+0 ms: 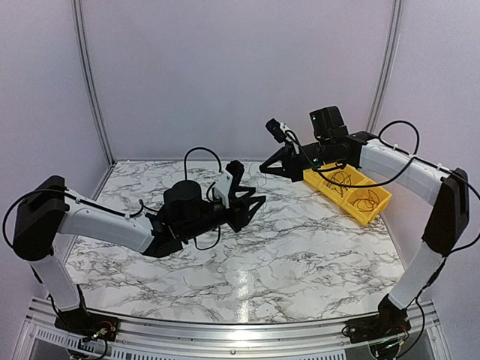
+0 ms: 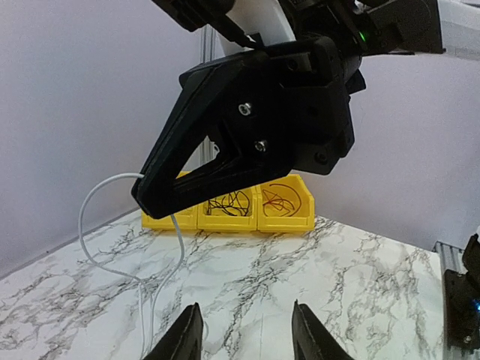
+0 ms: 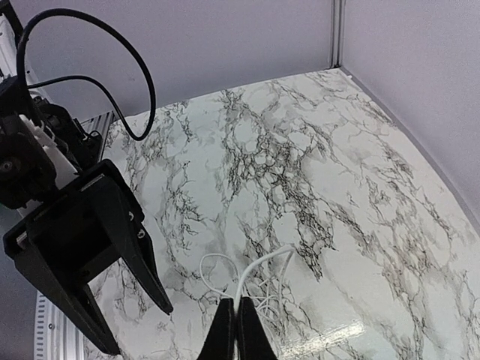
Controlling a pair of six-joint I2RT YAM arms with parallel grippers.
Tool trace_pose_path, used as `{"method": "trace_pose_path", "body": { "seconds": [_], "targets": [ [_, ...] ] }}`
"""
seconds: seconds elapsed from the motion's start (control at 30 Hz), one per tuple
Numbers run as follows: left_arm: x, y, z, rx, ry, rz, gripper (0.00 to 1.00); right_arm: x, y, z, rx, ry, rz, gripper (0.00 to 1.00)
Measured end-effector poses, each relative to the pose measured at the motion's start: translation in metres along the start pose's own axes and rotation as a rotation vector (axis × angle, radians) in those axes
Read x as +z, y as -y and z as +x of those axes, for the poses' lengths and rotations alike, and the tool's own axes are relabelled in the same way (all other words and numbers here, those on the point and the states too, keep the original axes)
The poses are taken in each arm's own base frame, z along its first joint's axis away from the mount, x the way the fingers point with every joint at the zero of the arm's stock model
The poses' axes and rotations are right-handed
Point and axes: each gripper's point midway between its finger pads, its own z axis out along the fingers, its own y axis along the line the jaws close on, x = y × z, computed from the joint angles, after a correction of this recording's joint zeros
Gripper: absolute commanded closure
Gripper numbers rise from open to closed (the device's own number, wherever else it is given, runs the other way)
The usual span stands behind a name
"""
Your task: Untangle the cables
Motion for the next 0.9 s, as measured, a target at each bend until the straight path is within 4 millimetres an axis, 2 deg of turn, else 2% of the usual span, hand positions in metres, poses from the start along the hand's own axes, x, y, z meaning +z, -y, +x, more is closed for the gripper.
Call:
{"method": "trace_pose_path", "body": {
  "seconds": [0.33,0.57,0.6,0.77,0.9],
  "targets": [
    [0.028,-0.016,0.015,0.270,-0.076,-0.119,0.56,0.000,-0.004,-0.001,0.007,0.008,-0.024,1.00],
    [0.050,-0.030,0.027,0.350,-0.117,-0.197,0.57,0.002,-0.007,0.002,0.022,0.006,-0.043,1.00],
    [0.053,-0.032,0.030,0.358,-0.122,-0.208,0.58,0.002,-0.007,0.002,0.023,0.006,-0.044,1.00],
    [0.064,-0.044,0.057,0.400,-0.174,-0.262,0.84,0.002,-0.009,0.002,0.028,0.010,-0.055,1.00],
    [0.066,-0.048,0.082,0.409,-0.219,-0.272,0.89,0.001,-0.010,0.001,0.035,0.014,-0.066,1.00]
  ]
}}
